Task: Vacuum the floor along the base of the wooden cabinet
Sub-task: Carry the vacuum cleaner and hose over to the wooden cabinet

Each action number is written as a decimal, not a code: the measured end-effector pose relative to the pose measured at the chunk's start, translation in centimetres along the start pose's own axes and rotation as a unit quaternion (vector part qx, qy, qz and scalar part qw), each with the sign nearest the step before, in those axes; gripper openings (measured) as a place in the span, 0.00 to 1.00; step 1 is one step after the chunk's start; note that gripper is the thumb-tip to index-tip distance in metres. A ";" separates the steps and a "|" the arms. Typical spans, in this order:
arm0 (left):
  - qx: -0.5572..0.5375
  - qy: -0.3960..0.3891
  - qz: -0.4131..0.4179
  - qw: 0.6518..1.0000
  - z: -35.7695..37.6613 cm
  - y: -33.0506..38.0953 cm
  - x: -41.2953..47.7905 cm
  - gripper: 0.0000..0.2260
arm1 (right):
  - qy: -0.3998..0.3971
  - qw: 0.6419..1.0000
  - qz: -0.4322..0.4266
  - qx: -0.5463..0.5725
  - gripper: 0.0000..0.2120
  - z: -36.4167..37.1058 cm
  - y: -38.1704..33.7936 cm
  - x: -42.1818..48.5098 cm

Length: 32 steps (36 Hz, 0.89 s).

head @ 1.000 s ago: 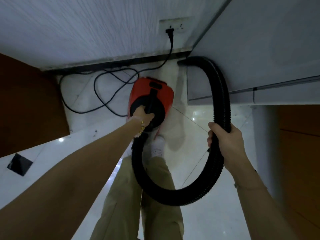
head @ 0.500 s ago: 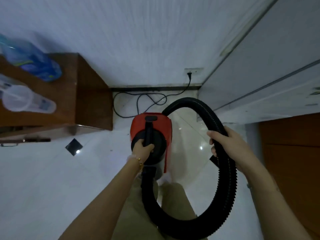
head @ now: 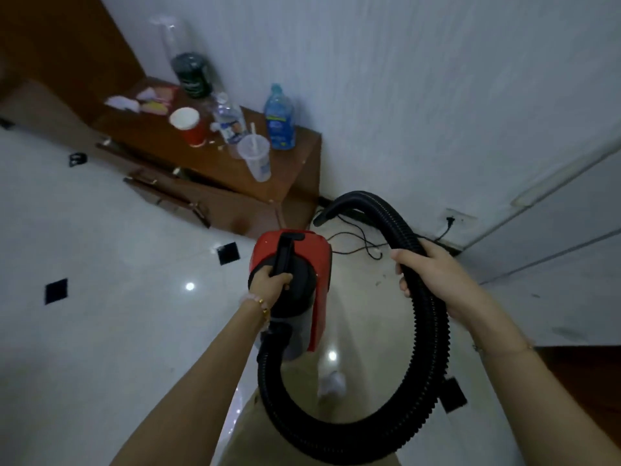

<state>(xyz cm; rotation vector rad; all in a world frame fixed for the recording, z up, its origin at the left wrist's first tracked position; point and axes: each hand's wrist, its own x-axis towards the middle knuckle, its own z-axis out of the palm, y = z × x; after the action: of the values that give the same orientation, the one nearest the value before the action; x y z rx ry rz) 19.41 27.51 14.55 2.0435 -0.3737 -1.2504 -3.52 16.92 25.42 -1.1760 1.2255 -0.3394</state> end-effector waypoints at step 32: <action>-0.262 0.243 -0.100 0.929 -46.9 -22.3 -7.3 0.05 | -0.316 0.937 -0.046 -0.140 0.11 54.1 -8.4 -3.5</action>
<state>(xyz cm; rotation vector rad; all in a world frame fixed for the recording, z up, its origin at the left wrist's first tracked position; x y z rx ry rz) 53.82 66.91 17.40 1.8527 0.3764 -0.7915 44.39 43.58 28.09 -1.4433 0.6636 0.1545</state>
